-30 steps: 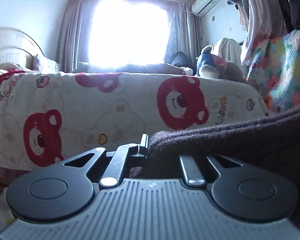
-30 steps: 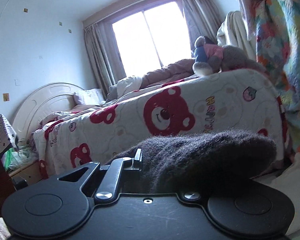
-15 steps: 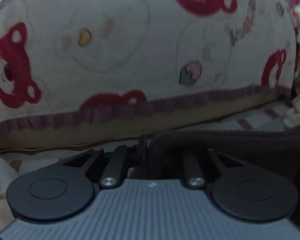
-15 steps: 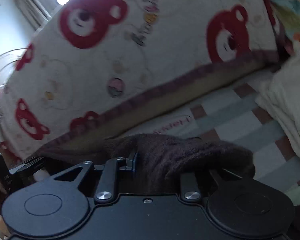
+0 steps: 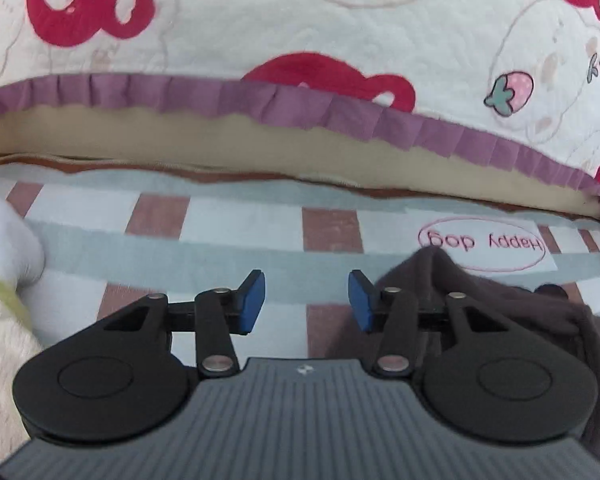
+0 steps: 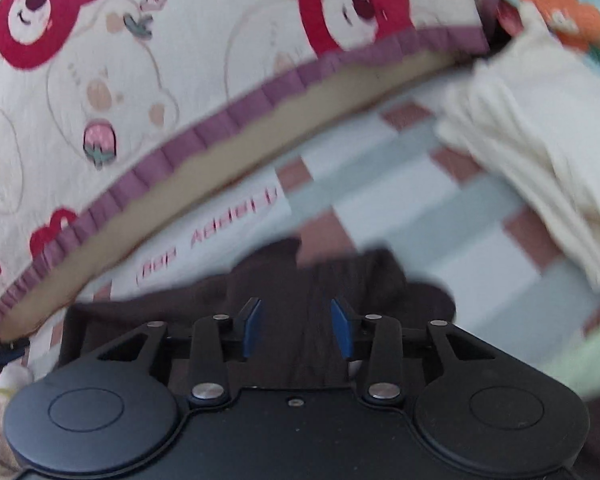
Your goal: Fold clothes
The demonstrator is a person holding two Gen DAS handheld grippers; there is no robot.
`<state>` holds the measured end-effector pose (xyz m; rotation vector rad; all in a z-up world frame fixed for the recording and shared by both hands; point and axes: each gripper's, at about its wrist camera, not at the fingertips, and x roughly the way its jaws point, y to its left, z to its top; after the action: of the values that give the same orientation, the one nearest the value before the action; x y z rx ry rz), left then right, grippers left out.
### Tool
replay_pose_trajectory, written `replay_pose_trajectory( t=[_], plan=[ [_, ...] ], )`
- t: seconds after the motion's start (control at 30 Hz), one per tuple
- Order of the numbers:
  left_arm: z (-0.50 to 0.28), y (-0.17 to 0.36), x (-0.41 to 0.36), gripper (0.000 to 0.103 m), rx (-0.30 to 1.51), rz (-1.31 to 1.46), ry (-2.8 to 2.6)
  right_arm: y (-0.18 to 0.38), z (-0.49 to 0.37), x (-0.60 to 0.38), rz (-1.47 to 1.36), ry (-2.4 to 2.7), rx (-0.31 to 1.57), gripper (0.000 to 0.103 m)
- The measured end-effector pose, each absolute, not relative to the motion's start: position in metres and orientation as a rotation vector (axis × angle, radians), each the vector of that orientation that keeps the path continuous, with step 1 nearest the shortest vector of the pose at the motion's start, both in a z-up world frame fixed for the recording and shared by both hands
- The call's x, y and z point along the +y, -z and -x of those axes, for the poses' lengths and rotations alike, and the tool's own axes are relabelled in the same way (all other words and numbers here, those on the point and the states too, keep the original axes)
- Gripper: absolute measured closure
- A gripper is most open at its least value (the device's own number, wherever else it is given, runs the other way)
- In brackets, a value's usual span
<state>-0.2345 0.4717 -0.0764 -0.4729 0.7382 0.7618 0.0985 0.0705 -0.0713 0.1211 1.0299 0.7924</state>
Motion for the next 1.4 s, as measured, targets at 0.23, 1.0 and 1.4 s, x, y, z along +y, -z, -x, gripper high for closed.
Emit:
replay_pose_trajectory(
  t=[0.23,1.0,1.4],
  plan=[
    [0.226,0.078,0.44,0.052,0.786,0.482,-0.588,0.089,-0.052,0.043,-0.103,-0.865,1.128,0.059],
    [0.228,0.089,0.414,0.037,0.957,0.357,-0.579,0.095,0.02,0.046,-0.017,-0.764,1.245,0.056],
    [0.213,0.062,0.367,0.037,0.668,0.494,-0.188,0.048,-0.005,0.087,-0.207,-1.047,1.062,0.092]
  ],
)
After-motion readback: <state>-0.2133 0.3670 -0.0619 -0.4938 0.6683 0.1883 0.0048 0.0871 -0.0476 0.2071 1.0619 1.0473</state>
